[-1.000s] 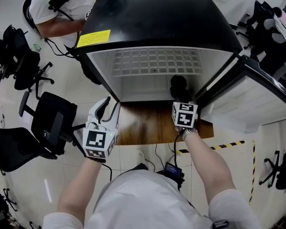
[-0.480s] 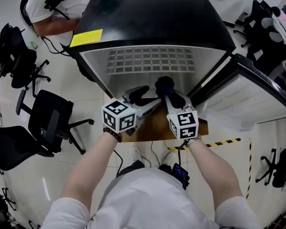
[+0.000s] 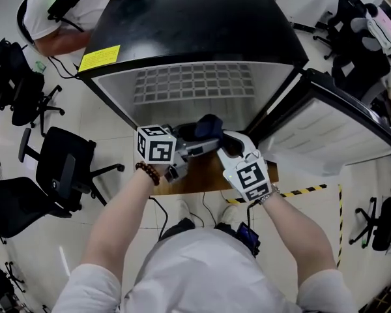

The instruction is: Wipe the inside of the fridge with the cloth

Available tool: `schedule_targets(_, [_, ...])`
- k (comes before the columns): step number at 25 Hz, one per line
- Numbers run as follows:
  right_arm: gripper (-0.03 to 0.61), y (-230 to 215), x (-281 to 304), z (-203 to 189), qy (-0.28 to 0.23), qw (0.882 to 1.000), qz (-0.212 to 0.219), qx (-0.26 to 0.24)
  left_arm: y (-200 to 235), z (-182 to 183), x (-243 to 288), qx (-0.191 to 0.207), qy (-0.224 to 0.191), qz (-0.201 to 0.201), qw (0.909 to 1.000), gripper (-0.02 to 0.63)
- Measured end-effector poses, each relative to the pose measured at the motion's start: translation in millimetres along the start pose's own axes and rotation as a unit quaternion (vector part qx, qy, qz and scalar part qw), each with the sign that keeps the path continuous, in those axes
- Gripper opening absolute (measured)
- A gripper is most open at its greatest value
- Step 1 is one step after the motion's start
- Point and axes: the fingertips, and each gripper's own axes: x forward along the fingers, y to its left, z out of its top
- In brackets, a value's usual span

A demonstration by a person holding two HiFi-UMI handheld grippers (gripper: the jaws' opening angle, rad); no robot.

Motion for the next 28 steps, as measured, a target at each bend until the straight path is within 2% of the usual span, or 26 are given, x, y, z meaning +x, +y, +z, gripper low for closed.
schedule_targets(4, [0.077,4,0,-3,0.004,1.000,0.001,-0.023,-3,-6,9,-0.006,0.019,-0.010,0.9998,0.233])
schedule_targets(7, [0.085,-1,-1,-10,0.013,1.000,-0.012,-0.026,-3,-8,15,0.013,0.035,0.004,0.9993,0.194])
schedule_targets(10, [0.115,-9,-2,-20,0.028,0.999,-0.024,-0.017,5,-8,20,0.038,0.041,0.038,0.9977,0.145])
schedule_targets(14, [0.127,-19,-12,-32,0.041,0.998,-0.044,0.007,26,0,23,0.059,0.021,0.100,0.9930,0.129])
schedule_targets(16, [0.127,-20,-19,-37,0.045,0.998,-0.051,0.016,40,4,24,0.074,0.011,0.142,0.9870,0.127])
schedule_targets(19, [0.126,-21,-30,-41,0.050,0.996,-0.058,0.036,62,12,28,0.096,-0.004,0.210,0.9731,0.126])
schedule_targets(22, [0.113,-26,-41,-43,0.055,0.994,-0.065,0.065,82,18,36,0.109,-0.013,0.257,0.9602,0.126])
schedule_targets(24, [0.091,-31,-47,-44,0.057,0.993,-0.072,0.078,94,22,44,0.119,-0.016,0.281,0.9522,0.126])
schedule_targets(28, [0.003,-39,-58,-33,0.044,0.992,-0.084,0.089,118,32,58,0.144,-0.021,0.329,0.9332,0.124])
